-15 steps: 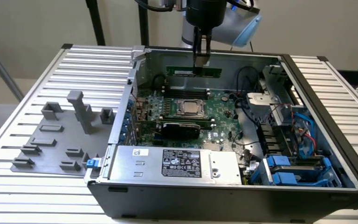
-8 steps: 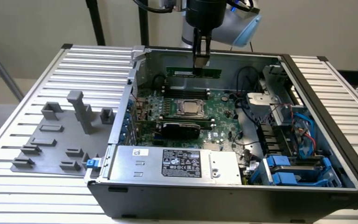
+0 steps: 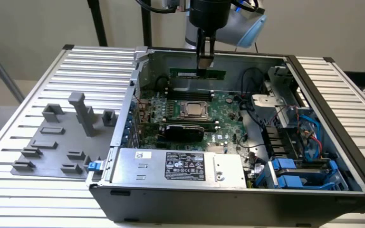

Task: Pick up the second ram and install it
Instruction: 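Insert the second ram into the second slot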

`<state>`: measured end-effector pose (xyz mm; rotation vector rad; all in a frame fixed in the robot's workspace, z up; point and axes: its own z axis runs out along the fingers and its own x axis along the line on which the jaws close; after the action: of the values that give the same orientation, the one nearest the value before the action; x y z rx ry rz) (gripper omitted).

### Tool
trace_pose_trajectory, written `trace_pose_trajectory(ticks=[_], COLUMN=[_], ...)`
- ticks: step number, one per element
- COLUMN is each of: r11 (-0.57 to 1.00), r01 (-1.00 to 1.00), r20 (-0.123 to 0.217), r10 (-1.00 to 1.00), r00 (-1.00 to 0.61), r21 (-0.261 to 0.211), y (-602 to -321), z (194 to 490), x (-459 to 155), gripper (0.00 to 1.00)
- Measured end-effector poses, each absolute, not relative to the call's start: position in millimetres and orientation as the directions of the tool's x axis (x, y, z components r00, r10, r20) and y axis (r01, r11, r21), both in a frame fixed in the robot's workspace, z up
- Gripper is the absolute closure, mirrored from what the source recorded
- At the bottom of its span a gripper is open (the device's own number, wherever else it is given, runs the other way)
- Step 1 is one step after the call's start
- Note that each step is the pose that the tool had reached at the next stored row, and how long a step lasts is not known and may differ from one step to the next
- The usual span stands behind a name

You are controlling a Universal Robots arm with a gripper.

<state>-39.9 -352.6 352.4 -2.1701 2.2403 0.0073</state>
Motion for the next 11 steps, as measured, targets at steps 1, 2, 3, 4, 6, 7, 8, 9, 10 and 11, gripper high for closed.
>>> trace_pose_trajectory(ticks=[1, 2, 3, 4, 6, 7, 8, 9, 10, 11], r11=[0.032, 0.032, 0.032, 0.032, 0.032, 0.032, 0.032, 0.032, 0.032, 0.032], r01=[-0.999, -0.999, -0.999, -0.999, -0.999, -0.999, -0.999, -0.999, -0.999, -0.999], r20=[-0.019, -0.019, -0.019, -0.019, -0.019, -0.019, -0.019, -0.019, -0.019, -0.019], r10=[-0.999, -0.999, -0.999, -0.999, -0.999, -0.999, -0.999, -0.999, -0.999, -0.999], r00=[-0.032, -0.032, -0.032, -0.032, -0.032, -0.032, -0.032, -0.032, -0.032, -0.032], r21=[-0.012, -0.012, -0.013, -0.013, -0.013, -0.013, -0.013, -0.013, -0.013, -0.013], y=[-352.6, -352.6, -352.7, -352.7, -353.1, -353.6, -354.2, -355.0, -356.0, -357.2], z=[352.4, 351.6, 350.0, 348.2, 344.6, 342.9, 341.1, 339.2, 337.4, 335.6], x=[-39.9, -39.9, -39.9, -39.8, -39.9, -39.9, -40.0, -40.1, -40.3, -40.6], gripper=[0.87, 0.87, 0.87, 0.87, 0.87, 0.87, 0.87, 0.87, 0.87, 0.87])
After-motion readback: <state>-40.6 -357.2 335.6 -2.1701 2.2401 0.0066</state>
